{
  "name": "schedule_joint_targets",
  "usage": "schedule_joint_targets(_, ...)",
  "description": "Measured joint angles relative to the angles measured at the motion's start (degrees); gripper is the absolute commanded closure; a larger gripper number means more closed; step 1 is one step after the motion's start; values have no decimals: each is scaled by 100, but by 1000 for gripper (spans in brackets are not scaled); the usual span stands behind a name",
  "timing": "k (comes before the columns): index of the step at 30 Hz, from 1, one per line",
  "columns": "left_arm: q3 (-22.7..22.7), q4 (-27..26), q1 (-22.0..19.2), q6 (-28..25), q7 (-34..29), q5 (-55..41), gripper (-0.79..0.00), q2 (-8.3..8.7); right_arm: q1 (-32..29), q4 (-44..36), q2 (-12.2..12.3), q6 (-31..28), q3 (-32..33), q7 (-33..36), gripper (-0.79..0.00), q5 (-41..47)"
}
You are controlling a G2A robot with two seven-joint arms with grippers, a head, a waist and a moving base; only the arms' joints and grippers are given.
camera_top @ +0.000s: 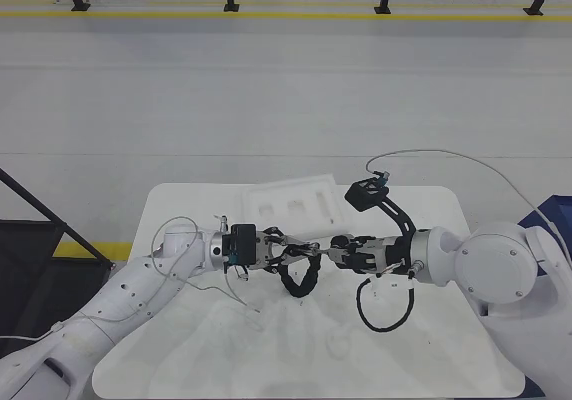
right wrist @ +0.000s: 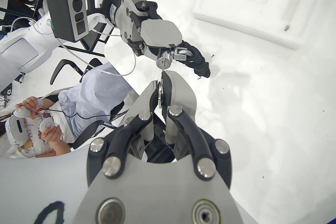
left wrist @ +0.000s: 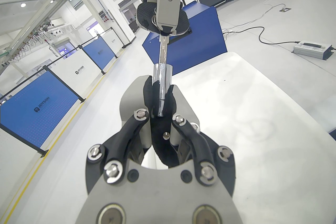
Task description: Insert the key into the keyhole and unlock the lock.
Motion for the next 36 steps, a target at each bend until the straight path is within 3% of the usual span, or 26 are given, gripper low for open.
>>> schedule_joint_targets(14,-147,-41,74,-14,201,200,0,-43,91,179,-17,-192,-103,-112,0,344)
schedule_joint_targets(36,-239,16,120,-87,270,604,0,-117,504,448,-30,-340,-469,302,0,308)
